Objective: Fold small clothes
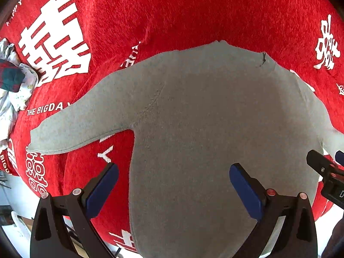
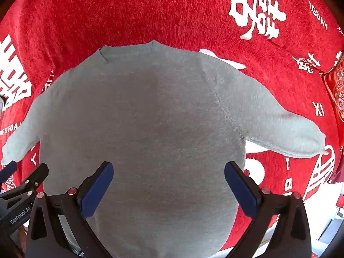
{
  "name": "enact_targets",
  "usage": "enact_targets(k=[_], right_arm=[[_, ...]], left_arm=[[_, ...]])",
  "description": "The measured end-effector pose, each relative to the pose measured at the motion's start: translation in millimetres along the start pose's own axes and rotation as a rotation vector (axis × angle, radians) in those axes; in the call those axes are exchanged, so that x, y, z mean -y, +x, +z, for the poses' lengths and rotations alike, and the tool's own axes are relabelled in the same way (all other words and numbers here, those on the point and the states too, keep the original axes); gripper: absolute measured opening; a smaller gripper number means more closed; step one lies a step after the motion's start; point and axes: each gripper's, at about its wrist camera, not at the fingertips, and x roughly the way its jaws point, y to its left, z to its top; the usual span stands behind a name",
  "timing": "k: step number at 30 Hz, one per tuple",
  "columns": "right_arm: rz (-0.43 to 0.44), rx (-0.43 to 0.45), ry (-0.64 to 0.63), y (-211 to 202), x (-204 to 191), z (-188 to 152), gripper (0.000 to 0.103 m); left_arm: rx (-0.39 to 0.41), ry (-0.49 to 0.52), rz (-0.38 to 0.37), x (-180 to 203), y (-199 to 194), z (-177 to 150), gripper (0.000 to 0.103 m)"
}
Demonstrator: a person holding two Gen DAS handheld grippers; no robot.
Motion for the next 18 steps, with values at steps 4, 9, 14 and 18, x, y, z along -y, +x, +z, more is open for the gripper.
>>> enact_targets(k=[4,9,14,18], right_arm=[[0.0,0.002,0.0,-0.9,0.6,-0.2,0.103],[0.0,-0.004,0.001,0.0,-1.2,0.9,0.103],[-0.001,-0.003,-0.002,-0.1,-2.9,1.3,0.103],[0.004,-0.003,0.001,-0.6,-4.1,2.0,0.103]], left_arm=[[0.001,0.003,0.003,0.6,-1.2,-0.4,0.103],[0.008,0.016,0.031,-0.6,-1.9,-0.5,0.103],[0.009,0.018,0.025,-3.6,-3.6,2.2,0.103],[0.009,0.013,0.041,-6.7,-2.4,4.1,0.103]])
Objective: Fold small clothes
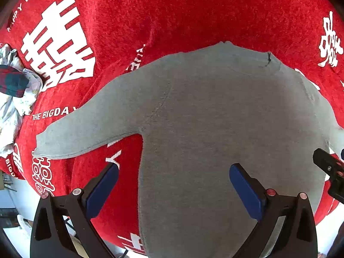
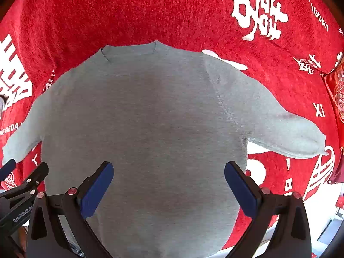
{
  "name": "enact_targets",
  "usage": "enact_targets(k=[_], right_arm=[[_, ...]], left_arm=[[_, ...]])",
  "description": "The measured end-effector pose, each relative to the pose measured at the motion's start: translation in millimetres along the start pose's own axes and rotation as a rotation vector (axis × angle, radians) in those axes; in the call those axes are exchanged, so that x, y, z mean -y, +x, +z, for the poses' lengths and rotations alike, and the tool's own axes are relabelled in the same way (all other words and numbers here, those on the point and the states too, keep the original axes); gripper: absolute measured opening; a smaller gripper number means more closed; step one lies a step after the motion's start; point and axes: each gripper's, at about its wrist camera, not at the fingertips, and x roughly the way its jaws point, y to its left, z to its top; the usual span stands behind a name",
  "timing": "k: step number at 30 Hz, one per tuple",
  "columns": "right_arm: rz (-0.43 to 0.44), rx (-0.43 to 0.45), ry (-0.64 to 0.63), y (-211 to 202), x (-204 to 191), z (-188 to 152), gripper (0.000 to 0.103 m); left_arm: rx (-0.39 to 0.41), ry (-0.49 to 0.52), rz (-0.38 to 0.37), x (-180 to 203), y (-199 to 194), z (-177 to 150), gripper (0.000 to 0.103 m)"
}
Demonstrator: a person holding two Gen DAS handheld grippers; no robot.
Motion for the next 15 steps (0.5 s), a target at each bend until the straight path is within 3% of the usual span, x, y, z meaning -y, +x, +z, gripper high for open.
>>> enact_targets(k=[15], right_arm=[[0.003,-0.001,-0.005,1.2,-0.6,1.8,0.103]], left_arm=[[-0.01,-0.007,-0.006,0.9,3.7,1.1,0.103]])
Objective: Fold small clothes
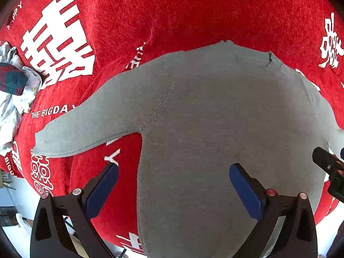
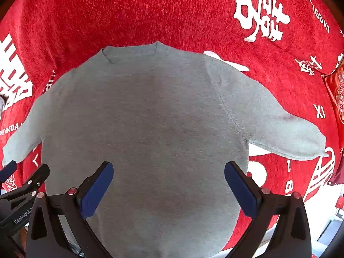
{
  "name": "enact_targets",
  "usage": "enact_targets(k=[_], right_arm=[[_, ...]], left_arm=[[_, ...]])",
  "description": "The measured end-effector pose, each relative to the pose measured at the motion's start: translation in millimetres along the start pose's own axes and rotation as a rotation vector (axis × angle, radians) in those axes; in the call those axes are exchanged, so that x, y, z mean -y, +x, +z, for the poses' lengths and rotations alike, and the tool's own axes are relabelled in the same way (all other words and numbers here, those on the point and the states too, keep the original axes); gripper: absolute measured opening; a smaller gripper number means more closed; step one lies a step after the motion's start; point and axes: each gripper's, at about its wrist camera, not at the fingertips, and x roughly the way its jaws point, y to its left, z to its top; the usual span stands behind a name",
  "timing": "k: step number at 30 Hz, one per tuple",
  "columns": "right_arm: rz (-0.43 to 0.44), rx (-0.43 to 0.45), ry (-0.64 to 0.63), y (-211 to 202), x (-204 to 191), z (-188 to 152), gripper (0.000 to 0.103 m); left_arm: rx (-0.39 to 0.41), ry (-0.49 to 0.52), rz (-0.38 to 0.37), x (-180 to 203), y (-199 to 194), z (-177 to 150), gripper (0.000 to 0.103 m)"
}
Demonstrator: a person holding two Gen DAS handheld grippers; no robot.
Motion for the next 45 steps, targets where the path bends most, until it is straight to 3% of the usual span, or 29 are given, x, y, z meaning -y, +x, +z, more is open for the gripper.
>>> enact_targets(k=[45], right_arm=[[0.004,-0.021,0.006,9.1,3.1,-0.4,0.103]], left_arm=[[-0.017,-0.003,-0.01,2.8,8.0,-4.2,0.103]])
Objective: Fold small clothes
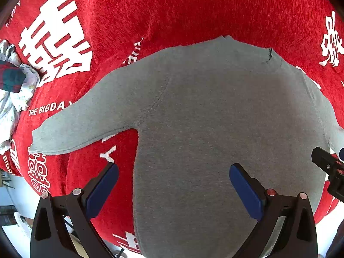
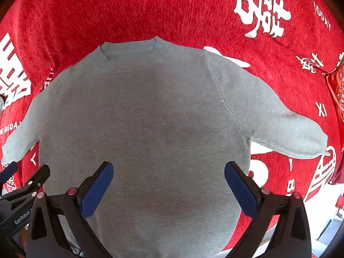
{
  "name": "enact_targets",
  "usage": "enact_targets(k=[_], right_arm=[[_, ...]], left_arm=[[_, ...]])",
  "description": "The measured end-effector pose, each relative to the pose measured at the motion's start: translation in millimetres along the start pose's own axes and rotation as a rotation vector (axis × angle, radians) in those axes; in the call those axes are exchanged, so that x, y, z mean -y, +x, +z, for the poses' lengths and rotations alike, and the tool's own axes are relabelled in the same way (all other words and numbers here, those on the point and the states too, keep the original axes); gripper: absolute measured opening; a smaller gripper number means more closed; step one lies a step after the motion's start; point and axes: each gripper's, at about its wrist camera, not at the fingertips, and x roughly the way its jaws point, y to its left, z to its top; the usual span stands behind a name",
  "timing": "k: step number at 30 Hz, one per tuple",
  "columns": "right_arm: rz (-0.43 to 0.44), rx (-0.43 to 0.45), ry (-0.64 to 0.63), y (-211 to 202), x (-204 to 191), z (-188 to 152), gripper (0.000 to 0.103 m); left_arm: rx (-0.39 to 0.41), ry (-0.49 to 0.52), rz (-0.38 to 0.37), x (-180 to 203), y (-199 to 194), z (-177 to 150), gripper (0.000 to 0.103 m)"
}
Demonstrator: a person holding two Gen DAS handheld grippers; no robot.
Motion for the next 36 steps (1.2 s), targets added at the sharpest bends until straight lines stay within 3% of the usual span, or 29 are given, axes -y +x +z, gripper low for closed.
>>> enact_targets(k=[12,29,36], right_arm=[[-0.004,0.021,-0.018,-1,-4,-2,0.103],[0.063,0.017,-0.002,3,-1,-5,0.103],[0.022,0.01,0.005,3,-5,-7,0.103]], left_arm=[[-0.003,-0.001,-0.009,-4,3,1,0.103],[-0.003,-0.008,-0.044,-5,4,1,0.103],[0.003,-0.022,-0.059,-11,4,1,0.103]])
